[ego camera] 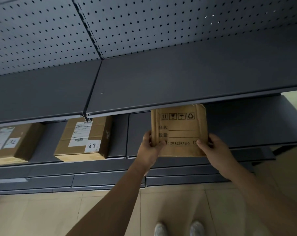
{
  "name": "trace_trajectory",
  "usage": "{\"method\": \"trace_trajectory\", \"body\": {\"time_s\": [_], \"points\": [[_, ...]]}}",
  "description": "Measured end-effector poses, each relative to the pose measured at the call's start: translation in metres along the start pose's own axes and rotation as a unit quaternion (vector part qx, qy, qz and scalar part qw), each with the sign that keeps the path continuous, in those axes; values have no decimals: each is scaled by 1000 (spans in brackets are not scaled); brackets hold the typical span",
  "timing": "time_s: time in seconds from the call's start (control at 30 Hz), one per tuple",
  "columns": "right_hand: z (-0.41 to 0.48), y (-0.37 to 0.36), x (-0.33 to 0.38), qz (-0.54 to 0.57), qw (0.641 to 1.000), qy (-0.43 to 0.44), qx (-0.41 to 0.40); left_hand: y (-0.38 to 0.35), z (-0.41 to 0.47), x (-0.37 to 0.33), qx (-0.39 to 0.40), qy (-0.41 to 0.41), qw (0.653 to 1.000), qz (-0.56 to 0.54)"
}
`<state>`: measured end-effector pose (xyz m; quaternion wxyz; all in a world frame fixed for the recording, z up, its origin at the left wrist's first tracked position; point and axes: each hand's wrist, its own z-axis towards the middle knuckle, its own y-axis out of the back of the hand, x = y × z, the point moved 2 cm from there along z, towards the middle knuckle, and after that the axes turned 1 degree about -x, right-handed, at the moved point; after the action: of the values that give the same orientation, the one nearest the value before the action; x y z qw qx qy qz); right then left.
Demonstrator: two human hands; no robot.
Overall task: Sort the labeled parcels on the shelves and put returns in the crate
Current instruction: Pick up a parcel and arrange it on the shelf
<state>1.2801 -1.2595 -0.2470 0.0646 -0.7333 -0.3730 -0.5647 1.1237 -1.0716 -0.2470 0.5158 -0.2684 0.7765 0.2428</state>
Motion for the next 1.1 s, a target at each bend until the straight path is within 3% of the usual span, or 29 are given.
{"method": "trace_trajectory", "body": {"time_s": [0.3, 0.57, 0.77, 0.93, 1.1], "points": [[-2, 2, -18, -70, 997, 25, 3, -4, -4, 23, -7, -15, 998, 59], [-2, -10, -31, -160, 986, -21, 32, -2, -5, 41, -42, 20, 992, 113], [-10, -16, -35, -45, 993, -56, 90, -5, -20, 47, 61, 13, 997, -37], [-13, -10, -25, 35, 998, -16, 53, -7, -15, 36, 3, 39, 997, -59], [3, -7, -19, 21, 1000, -12, 10, -10, -1, 27, -13, 57, 996, -66]]}}
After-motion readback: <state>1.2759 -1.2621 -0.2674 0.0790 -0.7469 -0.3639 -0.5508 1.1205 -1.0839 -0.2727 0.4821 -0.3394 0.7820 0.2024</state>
